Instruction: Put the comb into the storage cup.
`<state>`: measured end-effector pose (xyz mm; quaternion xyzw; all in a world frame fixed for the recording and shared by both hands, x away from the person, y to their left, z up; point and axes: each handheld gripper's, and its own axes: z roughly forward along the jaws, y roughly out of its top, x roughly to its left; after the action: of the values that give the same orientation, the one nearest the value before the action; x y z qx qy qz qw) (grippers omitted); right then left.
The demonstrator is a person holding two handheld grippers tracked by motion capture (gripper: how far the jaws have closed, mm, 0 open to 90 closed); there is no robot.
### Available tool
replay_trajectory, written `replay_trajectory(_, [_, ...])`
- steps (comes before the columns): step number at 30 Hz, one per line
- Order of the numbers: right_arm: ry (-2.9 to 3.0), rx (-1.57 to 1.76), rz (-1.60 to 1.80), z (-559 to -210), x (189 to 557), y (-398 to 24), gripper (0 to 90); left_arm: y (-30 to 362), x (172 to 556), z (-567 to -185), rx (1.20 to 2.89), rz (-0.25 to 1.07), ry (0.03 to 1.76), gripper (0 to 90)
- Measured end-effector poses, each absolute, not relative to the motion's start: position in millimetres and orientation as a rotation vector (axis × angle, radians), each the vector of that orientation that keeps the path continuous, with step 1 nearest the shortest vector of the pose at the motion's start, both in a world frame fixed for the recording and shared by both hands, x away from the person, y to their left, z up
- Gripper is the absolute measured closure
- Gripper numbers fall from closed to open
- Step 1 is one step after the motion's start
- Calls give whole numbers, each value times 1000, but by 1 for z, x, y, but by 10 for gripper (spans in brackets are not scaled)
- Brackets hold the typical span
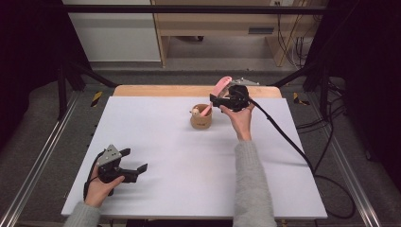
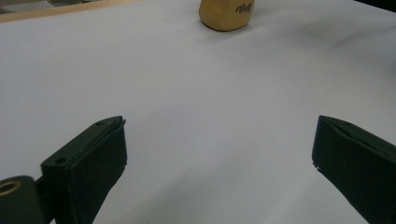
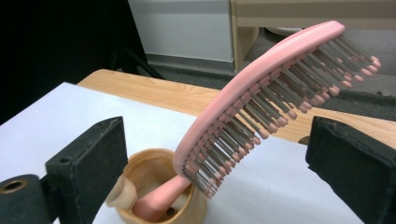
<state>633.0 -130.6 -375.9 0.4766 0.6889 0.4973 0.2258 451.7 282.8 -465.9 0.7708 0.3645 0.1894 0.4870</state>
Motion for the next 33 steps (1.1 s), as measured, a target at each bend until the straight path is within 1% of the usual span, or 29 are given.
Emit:
replay_trajectory(10, [1902,1297,1423,-373,615,-141,5,283,452,-466,1876,461,887,29])
replay_trajectory(17, [1926,1232,1459,-371,596,-154,5,282,452,-466,1879,462,885,27])
replay_trajectory(24, [1952,1117,1521,-366,576,-161,4,282,452,-466,1879,462,885,24])
replay_trajectory(33, [1968,1079,1515,-369,557,-166,4,282,452,-466,1877,464,883,23])
